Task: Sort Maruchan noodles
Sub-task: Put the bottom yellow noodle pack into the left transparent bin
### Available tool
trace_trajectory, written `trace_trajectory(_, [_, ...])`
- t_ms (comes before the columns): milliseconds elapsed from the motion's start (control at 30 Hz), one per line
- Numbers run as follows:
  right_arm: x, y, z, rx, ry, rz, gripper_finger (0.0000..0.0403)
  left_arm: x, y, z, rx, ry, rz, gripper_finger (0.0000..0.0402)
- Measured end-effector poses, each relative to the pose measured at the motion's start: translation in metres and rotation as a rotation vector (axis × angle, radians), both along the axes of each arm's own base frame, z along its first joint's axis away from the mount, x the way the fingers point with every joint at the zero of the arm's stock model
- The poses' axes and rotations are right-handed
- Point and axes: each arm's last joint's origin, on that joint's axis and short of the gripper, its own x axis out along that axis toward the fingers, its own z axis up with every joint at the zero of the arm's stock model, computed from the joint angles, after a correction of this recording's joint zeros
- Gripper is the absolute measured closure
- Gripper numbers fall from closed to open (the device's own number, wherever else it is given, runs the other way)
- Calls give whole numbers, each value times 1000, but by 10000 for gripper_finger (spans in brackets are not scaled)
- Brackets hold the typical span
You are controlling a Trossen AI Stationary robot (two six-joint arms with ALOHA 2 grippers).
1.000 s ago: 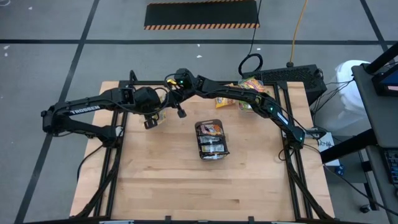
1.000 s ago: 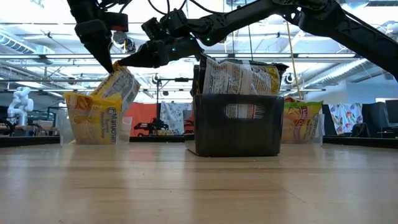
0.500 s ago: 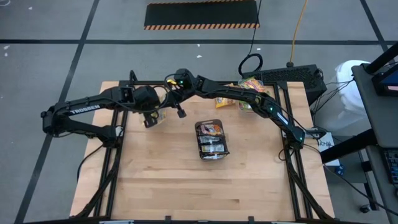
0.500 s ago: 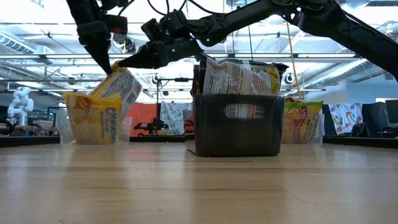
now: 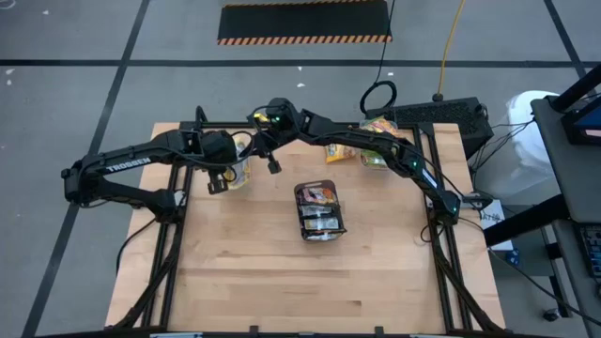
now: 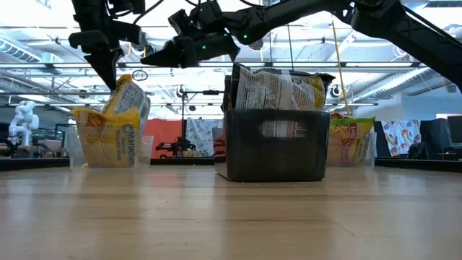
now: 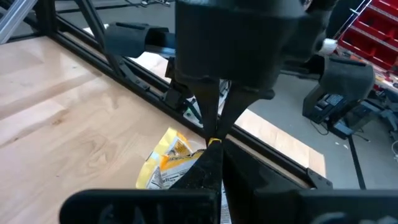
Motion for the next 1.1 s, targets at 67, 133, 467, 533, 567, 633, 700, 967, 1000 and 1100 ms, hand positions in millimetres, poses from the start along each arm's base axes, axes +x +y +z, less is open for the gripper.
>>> trace_trajectory(67, [0,0,0,0,-1,-1,403,0,0,0,5,8,-25,401])
trace_trajectory(133, [0,-1,1,-2,0,-6,403,0,0,0,13,18,-46,401])
trace_trajectory(467, [-5,-18,0,-58,17,-153,403,-8,-2,-1,22,166,-218,401])
trace_trajectory(533, [-6,-22,0,-48,18,-163,403,-11,-3,0,28,207,-251,401])
trace_trajectory(567, [-6,-23,0,-47,18,-165,403,-12,-3,1,32,217,-256,401])
trace_trajectory(633, [-7,-25,0,-46,18,-169,403,-12,-2,1,36,220,-250,401])
trace_trajectory(700, [-7,-25,0,-47,18,-171,403,-13,0,2,34,209,-214,401])
trace_trajectory(967, [-7,-25,0,-33,20,-177,403,-2,13,6,27,2,-27,401])
trace_trajectory(1000, [-7,-25,0,-28,21,-179,403,-1,14,6,24,-25,6,401])
trace_trajectory(1100, [-7,-25,0,-24,22,-180,403,3,17,7,16,-88,110,401])
